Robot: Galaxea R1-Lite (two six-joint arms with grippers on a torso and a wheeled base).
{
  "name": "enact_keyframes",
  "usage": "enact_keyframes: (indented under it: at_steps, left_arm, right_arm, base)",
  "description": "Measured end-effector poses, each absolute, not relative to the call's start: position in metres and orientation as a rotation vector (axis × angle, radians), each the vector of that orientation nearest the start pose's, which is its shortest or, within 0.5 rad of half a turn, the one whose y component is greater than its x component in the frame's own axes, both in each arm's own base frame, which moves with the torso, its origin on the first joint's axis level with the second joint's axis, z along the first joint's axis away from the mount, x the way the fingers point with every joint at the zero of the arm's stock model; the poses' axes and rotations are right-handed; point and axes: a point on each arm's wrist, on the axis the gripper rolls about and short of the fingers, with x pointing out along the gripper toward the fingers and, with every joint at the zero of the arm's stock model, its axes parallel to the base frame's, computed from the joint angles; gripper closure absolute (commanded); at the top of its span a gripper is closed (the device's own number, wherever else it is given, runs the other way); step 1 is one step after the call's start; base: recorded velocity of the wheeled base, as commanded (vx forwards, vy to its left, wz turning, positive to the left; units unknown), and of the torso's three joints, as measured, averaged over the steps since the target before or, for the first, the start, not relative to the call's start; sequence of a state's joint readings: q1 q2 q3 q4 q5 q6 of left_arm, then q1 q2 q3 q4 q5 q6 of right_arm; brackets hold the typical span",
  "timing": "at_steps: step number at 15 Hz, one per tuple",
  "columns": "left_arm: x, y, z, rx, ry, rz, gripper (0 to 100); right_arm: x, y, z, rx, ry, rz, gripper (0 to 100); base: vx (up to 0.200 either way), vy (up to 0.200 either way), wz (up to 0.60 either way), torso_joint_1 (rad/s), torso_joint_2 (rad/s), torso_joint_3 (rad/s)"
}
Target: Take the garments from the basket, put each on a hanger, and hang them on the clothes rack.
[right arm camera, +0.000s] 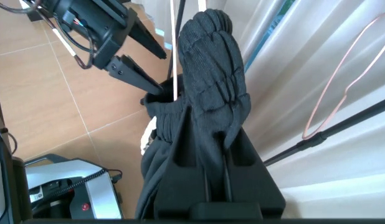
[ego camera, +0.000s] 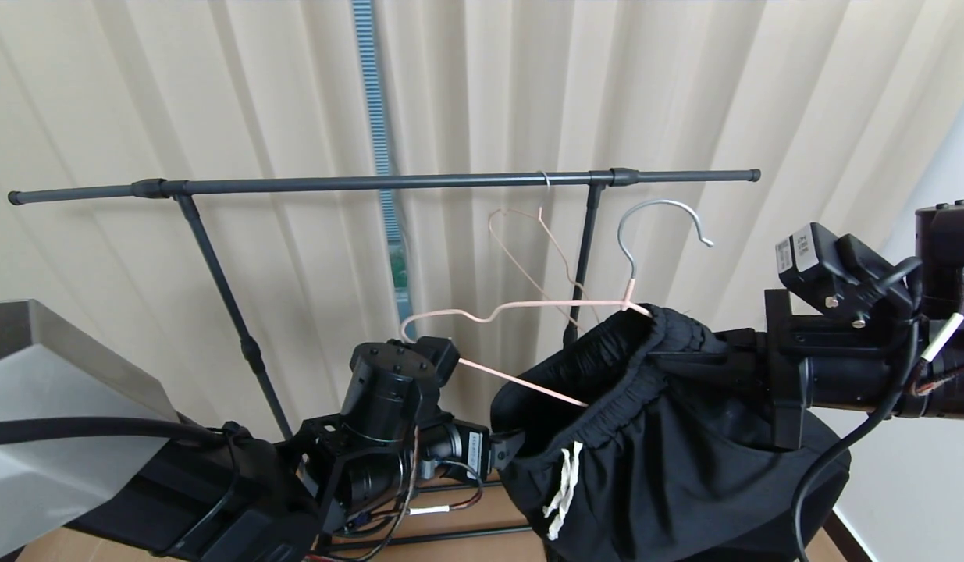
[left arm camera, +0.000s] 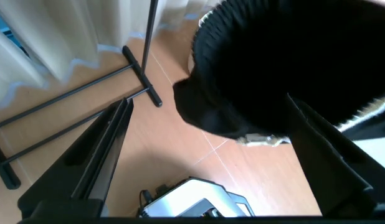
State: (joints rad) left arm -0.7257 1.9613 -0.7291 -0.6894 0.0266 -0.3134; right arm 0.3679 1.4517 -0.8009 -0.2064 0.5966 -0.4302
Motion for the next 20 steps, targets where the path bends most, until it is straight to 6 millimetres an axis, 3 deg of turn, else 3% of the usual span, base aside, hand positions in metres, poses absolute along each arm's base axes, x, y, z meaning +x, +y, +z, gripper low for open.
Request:
enact_keyframes:
  at_steps: [5, 6, 20]
  left_arm:
    - [0.25, -0.222, 0.078, -0.095, 0.623, -0.588, 0]
    - [0.25, -0.222, 0.077, -0.094, 0.627, -0.588, 100]
    - [0.235, -0.217, 0.095, -0.081, 0.569, -0.584, 100]
  right_arm:
    - [0.208, 0.097, 0.214, -0.342, 0.225, 1.042, 100]
    - [0.207, 0.097, 0.214, -0.342, 0.221, 1.043, 100]
    - [0.217, 0.094, 0.21, -0.335, 0.247, 1.019, 100]
  base:
    - [0.0, 0.0, 0.0, 0.0, 0.0, 0.0]
    - [0.0, 0.0, 0.0, 0.0, 0.0, 0.0]
    - [0.0, 0.0, 0.0, 0.0, 0.0, 0.0]
